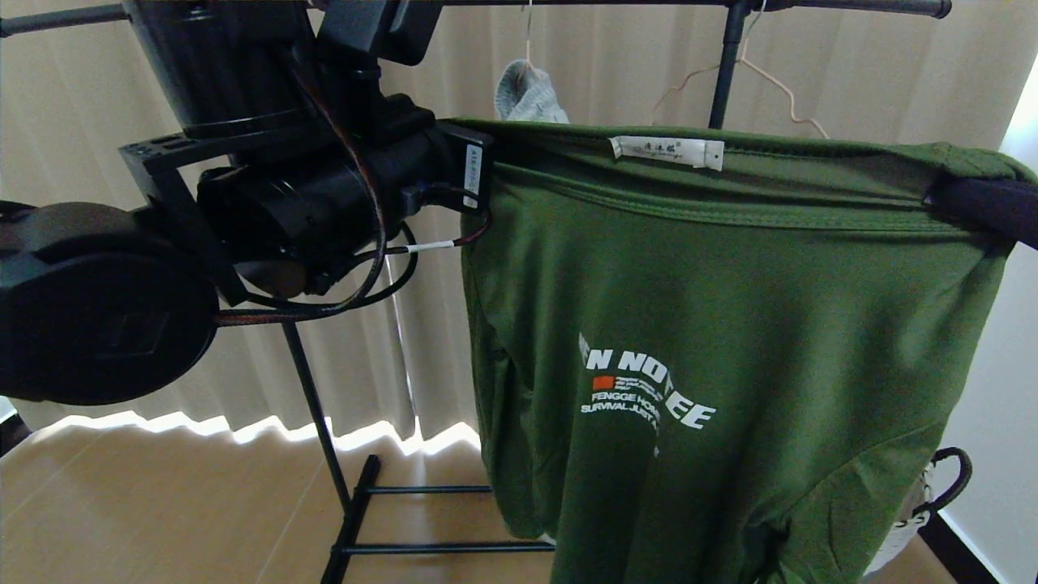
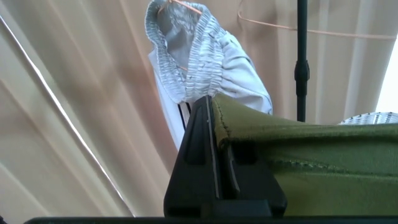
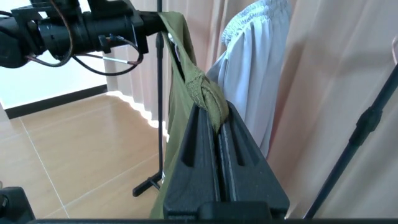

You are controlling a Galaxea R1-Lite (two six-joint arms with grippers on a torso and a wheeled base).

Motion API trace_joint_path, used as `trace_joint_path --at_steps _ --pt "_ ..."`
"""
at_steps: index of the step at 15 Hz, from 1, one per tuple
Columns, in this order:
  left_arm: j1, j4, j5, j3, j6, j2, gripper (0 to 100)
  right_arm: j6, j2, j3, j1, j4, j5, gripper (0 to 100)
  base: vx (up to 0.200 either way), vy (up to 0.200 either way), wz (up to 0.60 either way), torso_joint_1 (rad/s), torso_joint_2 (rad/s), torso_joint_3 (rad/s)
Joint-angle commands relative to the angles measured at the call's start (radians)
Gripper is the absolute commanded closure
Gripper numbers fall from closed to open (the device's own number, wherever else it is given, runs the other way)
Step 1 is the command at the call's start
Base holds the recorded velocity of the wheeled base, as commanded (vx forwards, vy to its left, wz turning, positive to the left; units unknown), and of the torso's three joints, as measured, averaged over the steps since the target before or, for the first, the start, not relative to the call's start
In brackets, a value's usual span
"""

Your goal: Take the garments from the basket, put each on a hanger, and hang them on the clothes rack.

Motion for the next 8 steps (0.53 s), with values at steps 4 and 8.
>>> trace_joint_path --at_steps 4,8 --pt "-0.001 0.057 0.000 0.050 0.001 -0.077 100 0.000 0.038 -0.014 -0.018 -0.011 -0.001 100 0.000 0.000 0.00 0.000 0.00 0.000" --pt "-0.015 0.175 -0.003 0.102 -0.002 -0.196 100 0.003 0.140 -0.063 -0.101 -0.048 -0.001 100 0.000 0.000 0.00 0.000 0.00 0.000"
